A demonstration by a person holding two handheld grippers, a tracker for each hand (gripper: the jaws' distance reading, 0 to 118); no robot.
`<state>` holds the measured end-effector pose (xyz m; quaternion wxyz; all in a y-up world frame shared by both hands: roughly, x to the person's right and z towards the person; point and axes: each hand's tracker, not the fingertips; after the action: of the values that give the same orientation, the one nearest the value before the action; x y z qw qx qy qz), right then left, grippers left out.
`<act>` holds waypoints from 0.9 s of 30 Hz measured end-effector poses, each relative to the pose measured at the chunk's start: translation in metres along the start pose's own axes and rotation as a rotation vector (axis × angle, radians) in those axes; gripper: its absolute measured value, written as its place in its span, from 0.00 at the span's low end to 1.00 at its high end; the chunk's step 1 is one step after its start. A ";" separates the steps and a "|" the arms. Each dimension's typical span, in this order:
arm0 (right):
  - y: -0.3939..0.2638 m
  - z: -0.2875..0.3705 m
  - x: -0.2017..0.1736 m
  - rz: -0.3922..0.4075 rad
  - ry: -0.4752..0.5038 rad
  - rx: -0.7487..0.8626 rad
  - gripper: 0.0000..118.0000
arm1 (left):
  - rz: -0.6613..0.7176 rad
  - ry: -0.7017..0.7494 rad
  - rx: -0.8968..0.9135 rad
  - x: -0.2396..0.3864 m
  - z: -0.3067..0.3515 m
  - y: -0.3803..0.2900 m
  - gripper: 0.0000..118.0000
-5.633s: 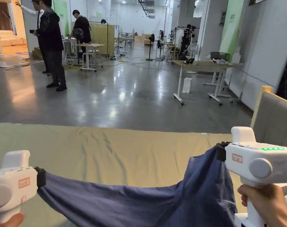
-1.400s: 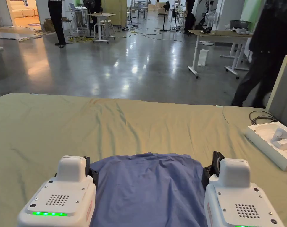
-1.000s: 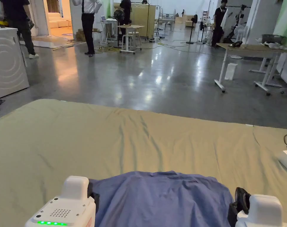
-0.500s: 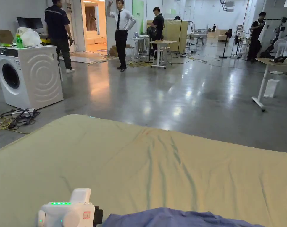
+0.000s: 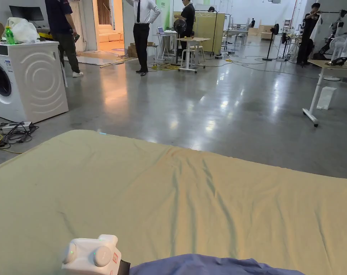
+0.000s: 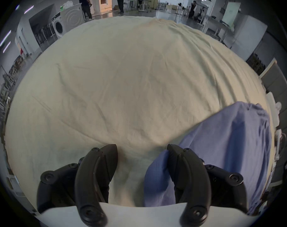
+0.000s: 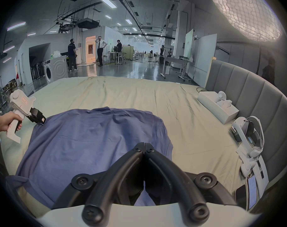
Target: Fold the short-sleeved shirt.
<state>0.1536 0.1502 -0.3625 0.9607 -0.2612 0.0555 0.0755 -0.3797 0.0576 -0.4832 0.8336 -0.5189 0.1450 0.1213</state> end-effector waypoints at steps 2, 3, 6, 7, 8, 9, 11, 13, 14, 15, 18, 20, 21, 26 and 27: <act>-0.002 0.000 0.001 0.005 -0.005 -0.008 0.00 | 0.005 0.053 0.019 0.010 0.007 0.002 0.51; -0.002 0.000 0.001 0.006 -0.007 -0.012 0.00 | -0.008 0.078 0.028 0.015 0.009 -0.001 0.44; -0.004 0.000 0.001 -0.006 -0.002 -0.021 0.00 | -0.094 0.084 0.066 0.034 0.009 -0.014 0.21; -0.004 0.000 0.001 -0.009 0.000 -0.023 0.00 | -0.106 0.090 0.070 0.038 0.009 -0.017 0.17; -0.005 0.000 0.000 -0.009 0.000 -0.024 0.00 | -0.100 0.097 0.074 0.043 0.008 -0.019 0.16; -0.005 0.000 0.000 -0.009 0.000 -0.025 0.00 | -0.105 0.095 0.073 0.044 0.007 -0.020 0.16; -0.005 -0.001 -0.001 -0.012 0.005 -0.027 0.00 | -0.114 0.088 0.074 0.043 0.006 -0.020 0.05; -0.005 0.000 -0.001 -0.010 0.009 -0.026 0.00 | -0.109 0.066 0.078 0.037 0.010 -0.020 0.03; -0.004 0.000 -0.001 -0.007 0.009 -0.025 0.00 | -0.084 0.030 0.085 0.031 0.015 -0.019 0.03; -0.004 0.001 0.000 -0.005 0.009 -0.025 0.00 | -0.053 -0.001 0.093 0.025 0.021 -0.018 0.03; -0.001 0.001 0.004 -0.003 0.009 -0.019 0.00 | 0.040 -0.092 0.164 0.009 0.048 -0.018 0.03; 0.003 -0.001 0.006 -0.001 0.010 -0.020 0.00 | 0.044 -0.123 0.230 0.001 0.068 -0.017 0.03; 0.004 -0.002 0.006 0.000 0.011 -0.019 0.00 | 0.034 -0.131 0.248 -0.001 0.077 -0.017 0.03; 0.026 -0.018 0.010 0.004 0.031 -0.028 0.00 | 0.023 -0.141 0.324 -0.009 0.113 -0.017 0.03; 0.032 -0.024 0.010 0.008 0.032 -0.031 0.00 | 0.016 -0.139 0.333 -0.009 0.117 -0.016 0.03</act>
<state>0.1566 0.1666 -0.4002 0.9553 -0.2768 0.0706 0.0762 -0.3691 0.1557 -0.4174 0.9150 -0.3631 0.1092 0.1380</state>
